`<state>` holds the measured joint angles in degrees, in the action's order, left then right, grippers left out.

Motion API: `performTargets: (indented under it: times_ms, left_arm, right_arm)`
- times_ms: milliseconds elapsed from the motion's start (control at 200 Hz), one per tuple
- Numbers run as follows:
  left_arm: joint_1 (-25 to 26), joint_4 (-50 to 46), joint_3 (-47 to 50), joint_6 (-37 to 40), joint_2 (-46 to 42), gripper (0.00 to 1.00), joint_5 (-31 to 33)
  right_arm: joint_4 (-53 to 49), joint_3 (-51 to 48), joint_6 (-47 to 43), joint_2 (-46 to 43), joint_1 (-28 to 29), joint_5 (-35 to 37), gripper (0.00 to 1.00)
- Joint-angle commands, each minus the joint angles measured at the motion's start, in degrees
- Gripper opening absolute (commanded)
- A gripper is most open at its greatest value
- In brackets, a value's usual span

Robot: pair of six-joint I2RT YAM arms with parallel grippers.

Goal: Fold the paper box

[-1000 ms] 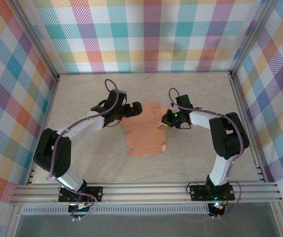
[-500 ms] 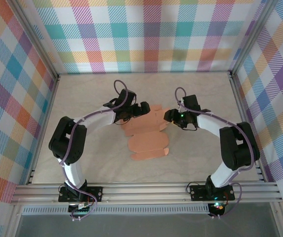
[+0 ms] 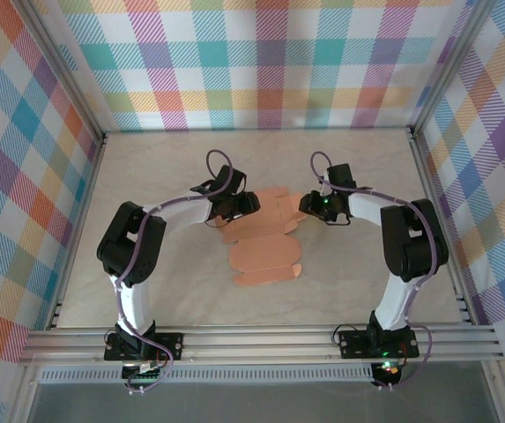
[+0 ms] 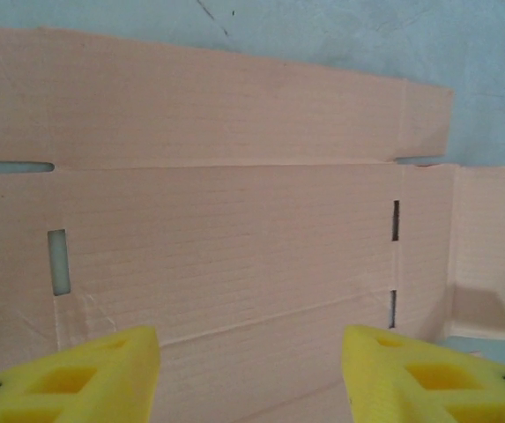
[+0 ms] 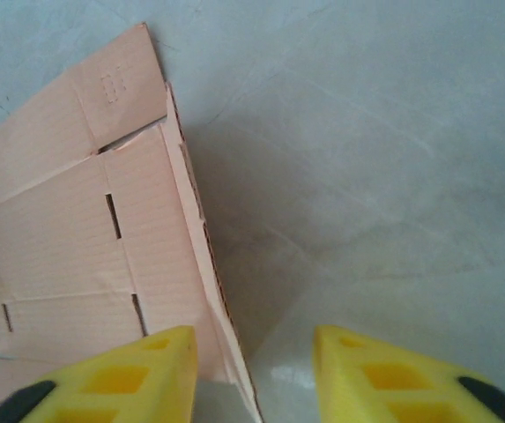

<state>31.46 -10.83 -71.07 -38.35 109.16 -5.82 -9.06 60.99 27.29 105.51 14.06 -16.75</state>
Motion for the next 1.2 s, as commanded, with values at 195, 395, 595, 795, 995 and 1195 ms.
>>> performTargets:
  times_ms: [195,395,595,795,995,1195]
  left_arm:
    - [0.09,-2.61,1.65,-0.14,2.34,0.45,1.61]
    - [0.09,-3.01,1.81,-1.27,3.66,0.43,1.92]
    - [-0.17,-2.65,2.63,-4.09,4.39,0.41,1.92]
    - [-0.26,-1.96,2.69,-4.83,5.28,0.42,0.42]
    - [-0.26,-1.74,2.72,-4.93,4.84,0.42,0.04]
    - [-0.26,-1.38,1.97,-4.87,4.90,0.42,0.02]
  right_arm:
    - [-1.40,4.00,-3.03,1.53,0.09,-1.77,0.14]
    - [-2.18,3.41,-3.05,0.57,0.08,-1.11,0.13]
    - [1.46,-2.90,2.22,-4.95,0.08,0.32,0.42]
    - [8.65,-13.47,7.45,-11.48,0.08,-3.51,0.55]
    - [9.75,-18.22,8.99,-13.38,0.34,-7.41,0.56]
    - [11.27,-21.43,10.76,-14.37,2.45,-8.23,0.53]
